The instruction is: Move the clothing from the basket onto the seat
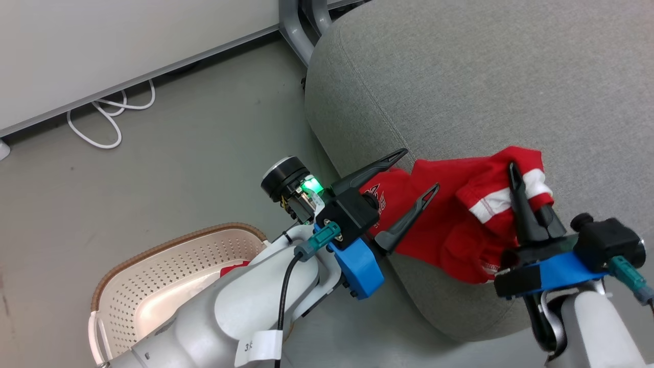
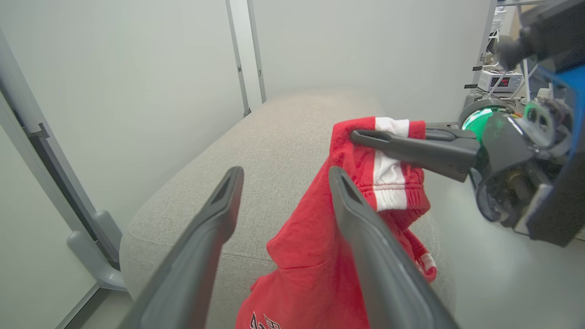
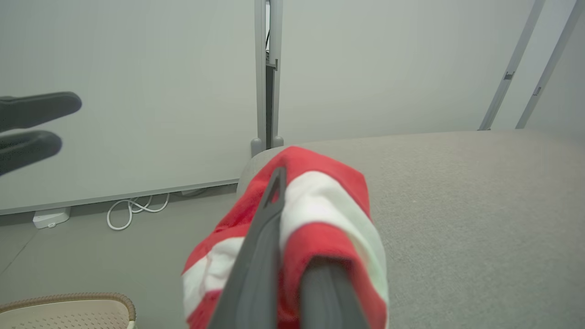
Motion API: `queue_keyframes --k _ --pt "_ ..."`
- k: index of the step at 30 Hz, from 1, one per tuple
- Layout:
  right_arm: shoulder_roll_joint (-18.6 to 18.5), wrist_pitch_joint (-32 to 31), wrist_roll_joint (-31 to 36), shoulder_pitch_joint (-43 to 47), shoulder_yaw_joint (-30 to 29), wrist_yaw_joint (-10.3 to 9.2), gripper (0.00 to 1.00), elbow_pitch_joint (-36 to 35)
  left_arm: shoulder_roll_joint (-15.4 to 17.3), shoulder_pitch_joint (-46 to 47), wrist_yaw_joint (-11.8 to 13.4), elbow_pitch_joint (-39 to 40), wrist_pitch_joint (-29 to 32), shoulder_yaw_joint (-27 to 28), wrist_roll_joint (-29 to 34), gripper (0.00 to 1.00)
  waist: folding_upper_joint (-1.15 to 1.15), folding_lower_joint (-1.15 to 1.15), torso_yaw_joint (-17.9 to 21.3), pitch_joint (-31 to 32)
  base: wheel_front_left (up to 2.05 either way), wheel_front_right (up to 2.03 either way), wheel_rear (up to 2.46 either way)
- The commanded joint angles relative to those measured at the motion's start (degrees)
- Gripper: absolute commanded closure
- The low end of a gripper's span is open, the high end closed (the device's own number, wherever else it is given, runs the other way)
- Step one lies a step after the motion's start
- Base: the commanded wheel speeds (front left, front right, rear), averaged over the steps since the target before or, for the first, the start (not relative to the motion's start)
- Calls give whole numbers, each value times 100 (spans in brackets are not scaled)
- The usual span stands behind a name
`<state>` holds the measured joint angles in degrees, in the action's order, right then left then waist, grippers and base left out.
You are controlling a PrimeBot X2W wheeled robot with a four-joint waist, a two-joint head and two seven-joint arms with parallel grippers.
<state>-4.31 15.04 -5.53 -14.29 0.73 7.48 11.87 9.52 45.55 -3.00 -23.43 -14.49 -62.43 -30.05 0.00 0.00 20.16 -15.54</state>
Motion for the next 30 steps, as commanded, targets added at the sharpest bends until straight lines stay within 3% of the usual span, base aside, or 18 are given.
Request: queue_keyframes --k 1,10,14,15,25,30 --pt "-66 23 29 -220 -29 3 100 -113 21 50 28 26 -34 20 45 0 0 0 -23 -56 0 0 0" --pt "-575 22 82 -1481 -342 2 100 -499 138 314 85 273 -61 144 249 0 0 0 -165 -653 0 0 0" --pt "-1024 23 96 -2287 -631 2 100 -588 243 522 93 380 -64 187 385 0 0 0 -270 -1095 0 0 0" --pt "-1292 23 85 -2713 -899 2 100 -617 298 628 97 430 -64 192 463 0 0 0 -330 -1345 0 0 0" --pt "-2674 21 -39 -4010 -2163 2 100 -84 483 1204 84 736 69 175 760 0 0 0 -628 -2458 0 0 0" --pt "-2870 22 -95 -4156 -2294 2 100 564 579 1398 61 836 114 151 866 0 0 0 -678 -2811 0 0 0"
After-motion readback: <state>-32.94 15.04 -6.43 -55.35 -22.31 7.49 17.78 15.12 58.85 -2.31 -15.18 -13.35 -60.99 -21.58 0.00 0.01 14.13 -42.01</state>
